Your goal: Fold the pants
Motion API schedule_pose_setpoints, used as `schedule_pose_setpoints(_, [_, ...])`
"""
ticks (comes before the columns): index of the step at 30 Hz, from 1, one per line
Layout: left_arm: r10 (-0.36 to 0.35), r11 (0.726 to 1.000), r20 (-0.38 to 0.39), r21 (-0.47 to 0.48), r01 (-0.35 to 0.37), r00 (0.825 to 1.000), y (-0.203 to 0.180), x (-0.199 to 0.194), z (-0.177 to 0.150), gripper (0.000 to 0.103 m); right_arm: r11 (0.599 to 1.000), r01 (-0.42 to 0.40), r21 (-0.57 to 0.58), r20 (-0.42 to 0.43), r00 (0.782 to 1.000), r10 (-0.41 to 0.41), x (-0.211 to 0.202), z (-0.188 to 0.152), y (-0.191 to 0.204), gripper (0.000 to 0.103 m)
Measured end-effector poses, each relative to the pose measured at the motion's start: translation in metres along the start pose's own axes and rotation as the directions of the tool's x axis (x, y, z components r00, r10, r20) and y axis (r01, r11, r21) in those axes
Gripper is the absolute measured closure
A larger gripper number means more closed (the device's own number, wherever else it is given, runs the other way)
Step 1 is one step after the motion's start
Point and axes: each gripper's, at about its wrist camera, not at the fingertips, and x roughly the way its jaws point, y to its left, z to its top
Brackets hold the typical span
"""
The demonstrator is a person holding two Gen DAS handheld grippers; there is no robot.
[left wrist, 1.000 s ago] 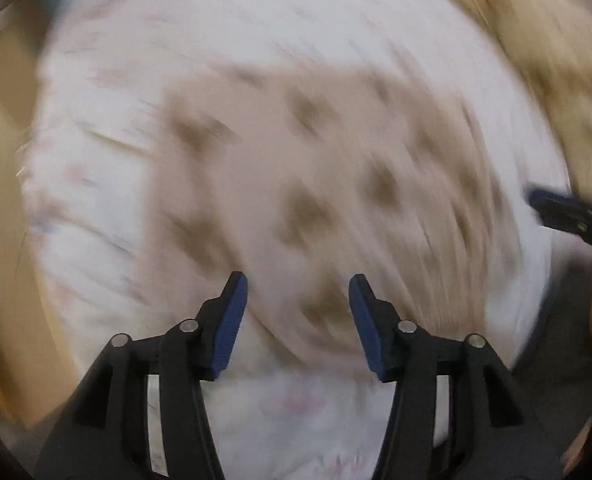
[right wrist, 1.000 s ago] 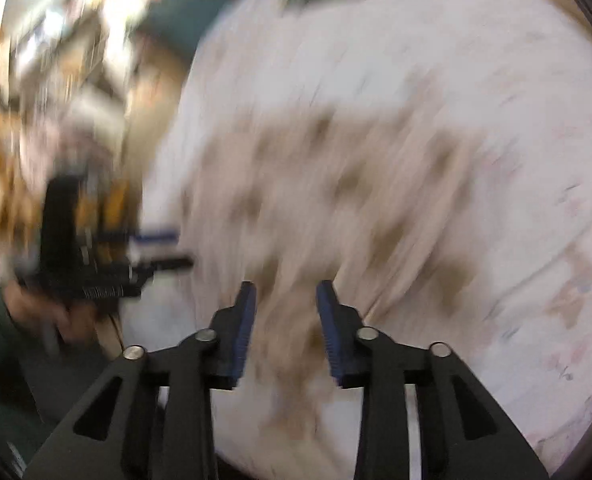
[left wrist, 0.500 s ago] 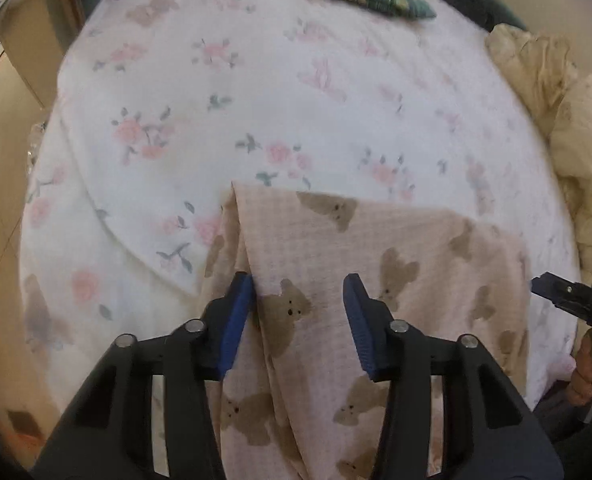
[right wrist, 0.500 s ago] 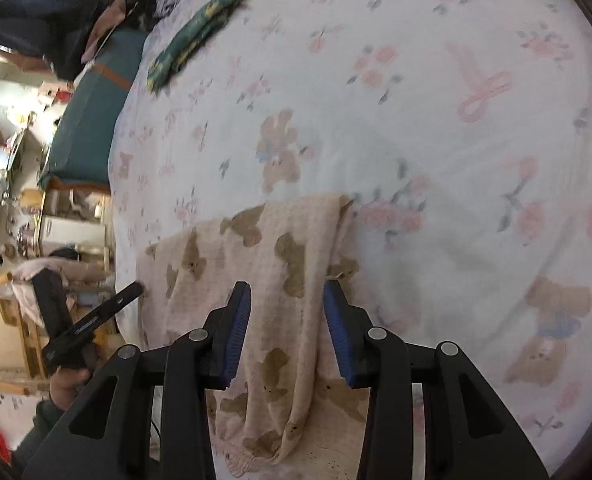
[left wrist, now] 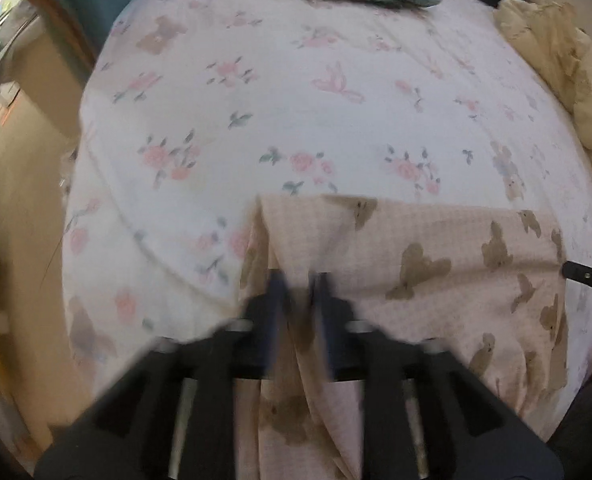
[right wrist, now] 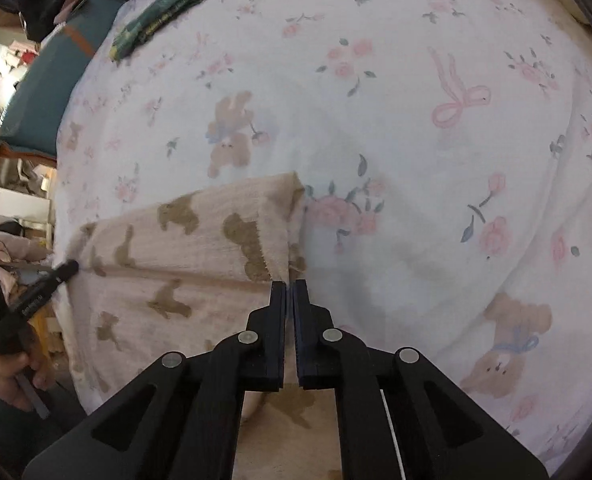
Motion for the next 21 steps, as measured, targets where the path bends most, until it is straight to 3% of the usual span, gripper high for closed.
schedule_pose_setpoints(3, [-0.035,0.998,0.058,0.059,0.032,0.998,-0.018,-0.022,-0.013,0.072,0.987,0.118,-0.109,0.101,0.989,-0.108,-0.018,-0.008,0.019,0.096])
schedule_pose_setpoints(4, [-0.077,0.994,0.063,0.083,0.071,0.995,-0.03,-0.024,-0.017,0.072,0.982,0.1,-0.158,0.122,0.989,-0.082,-0.026,-0.013,0.03,0.097])
schedule_pose_setpoints(6, [-0.208,0.968,0.032,0.151,0.2,0.978,-0.055,-0.026,-0.032,0.072,0.979,-0.014,-0.206,0.08,0.996,0.031,-0.025,-0.018,0.043,0.097])
schedule_pose_setpoints(8, [-0.262,0.943,-0.032,0.202,0.263,0.965,-0.073,-0.018,-0.044,0.072,0.957,-0.196,-0.213,-0.071,0.98,0.185,-0.006,-0.028,0.058,0.097])
schedule_pose_setpoints(9, [-0.26,0.936,-0.067,0.226,0.269,0.963,-0.082,-0.011,-0.051,0.072,0.947,-0.247,-0.205,-0.157,0.964,0.217,0.01,-0.035,0.066,0.097])
schedule_pose_setpoints(10, [-0.232,0.934,-0.114,0.251,0.254,0.966,-0.088,-0.001,-0.059,0.072,0.943,-0.239,-0.229,-0.223,0.956,0.188,0.025,-0.044,0.074,0.097])
schedule_pose_setpoints(11, [-0.187,0.936,-0.167,0.269,0.227,0.968,-0.091,0.011,-0.067,0.072,0.939,-0.212,-0.27,-0.265,0.954,0.139,0.037,-0.051,0.079,0.097])
schedule_pose_setpoints(12, [-0.139,0.938,-0.207,0.286,0.195,0.969,-0.091,0.022,-0.074,0.071,0.935,-0.126,-0.332,-0.3,0.954,0.021,0.051,-0.061,0.08,0.101])
schedule_pose_setpoints(13, [-0.127,0.936,-0.216,0.297,0.189,0.968,-0.089,0.025,-0.078,0.07,0.934,-0.062,-0.353,-0.306,0.95,-0.052,0.058,-0.065,0.075,0.102])
schedule_pose_setpoints(15, [-0.114,0.927,-0.21,0.328,0.18,0.971,-0.083,0.02,-0.082,0.069,0.949,-0.049,-0.313,-0.326,0.943,-0.059,0.058,-0.066,0.06,0.103])
schedule_pose_setpoints(18, [-0.096,0.94,-0.239,0.298,0.167,0.966,-0.066,0.012,-0.083,0.068,0.964,0.02,-0.265,-0.288,0.953,-0.099,0.038,-0.06,0.038,0.103])
schedule_pose_setpoints(21, [-0.104,0.96,-0.217,0.233,0.155,0.971,-0.045,-0.001,-0.075,0.068,0.986,-0.037,-0.16,-0.249,0.969,-0.004,0.014,-0.051,0.019,0.097])
